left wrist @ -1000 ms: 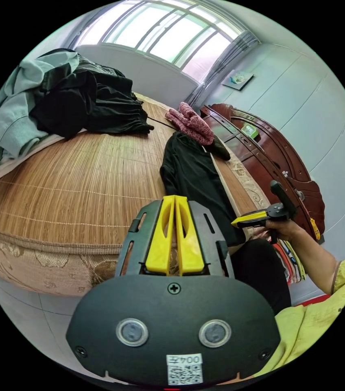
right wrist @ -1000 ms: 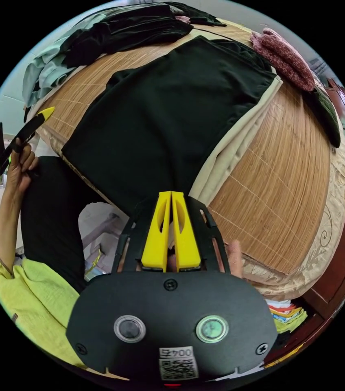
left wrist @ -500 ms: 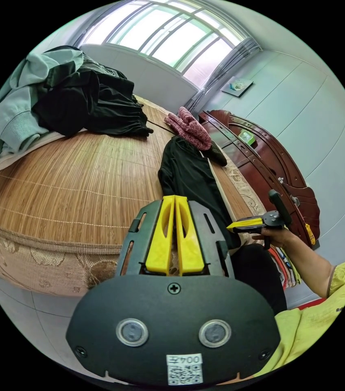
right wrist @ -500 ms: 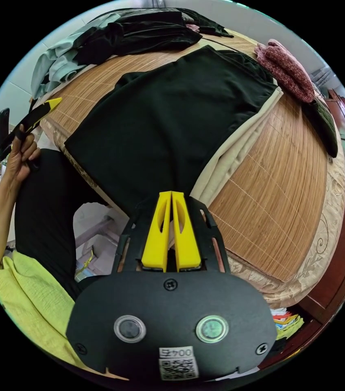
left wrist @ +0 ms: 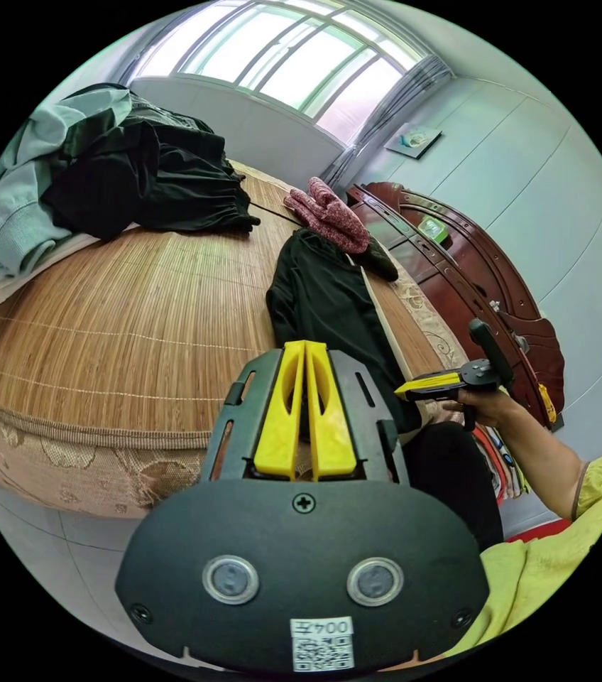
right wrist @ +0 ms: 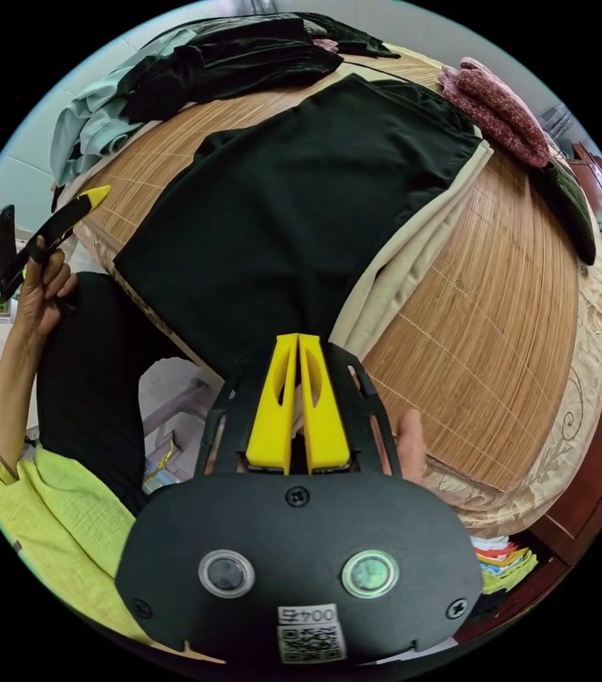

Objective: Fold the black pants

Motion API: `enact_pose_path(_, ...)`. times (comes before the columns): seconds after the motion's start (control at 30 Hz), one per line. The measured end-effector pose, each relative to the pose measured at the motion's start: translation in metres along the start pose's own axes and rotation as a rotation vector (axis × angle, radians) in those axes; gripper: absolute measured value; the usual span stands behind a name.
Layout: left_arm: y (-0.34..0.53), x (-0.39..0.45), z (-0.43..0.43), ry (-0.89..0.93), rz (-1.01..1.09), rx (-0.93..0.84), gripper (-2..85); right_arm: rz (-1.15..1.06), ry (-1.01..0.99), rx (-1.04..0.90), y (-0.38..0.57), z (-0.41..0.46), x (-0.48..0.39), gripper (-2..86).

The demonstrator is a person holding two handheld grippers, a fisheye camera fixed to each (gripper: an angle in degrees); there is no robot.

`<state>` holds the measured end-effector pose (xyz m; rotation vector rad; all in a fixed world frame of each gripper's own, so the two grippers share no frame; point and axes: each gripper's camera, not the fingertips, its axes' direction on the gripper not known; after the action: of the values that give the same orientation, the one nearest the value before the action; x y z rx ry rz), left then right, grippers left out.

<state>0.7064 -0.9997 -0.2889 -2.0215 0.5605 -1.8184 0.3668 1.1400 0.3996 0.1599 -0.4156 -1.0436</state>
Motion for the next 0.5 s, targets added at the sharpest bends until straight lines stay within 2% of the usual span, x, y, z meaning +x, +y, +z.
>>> enact_pose_path(0.23,0.016,0.030,0.040,-0.014,0.044,-0.011,0.1,0.031,-0.070,0.006,0.012,-0.002,0.011,-0.6)
enact_pose_path(0.43,0.023,0.098,0.099,-0.218,0.240,-0.062,0.1,0.099,-0.121,0.049,0.030,-0.003,0.017,-0.5)
enact_pose_path(0.5,0.029,0.126,0.134,-0.289,0.323,-0.131,0.1,0.097,-0.115,0.063,0.036,-0.003,0.016,-0.5)
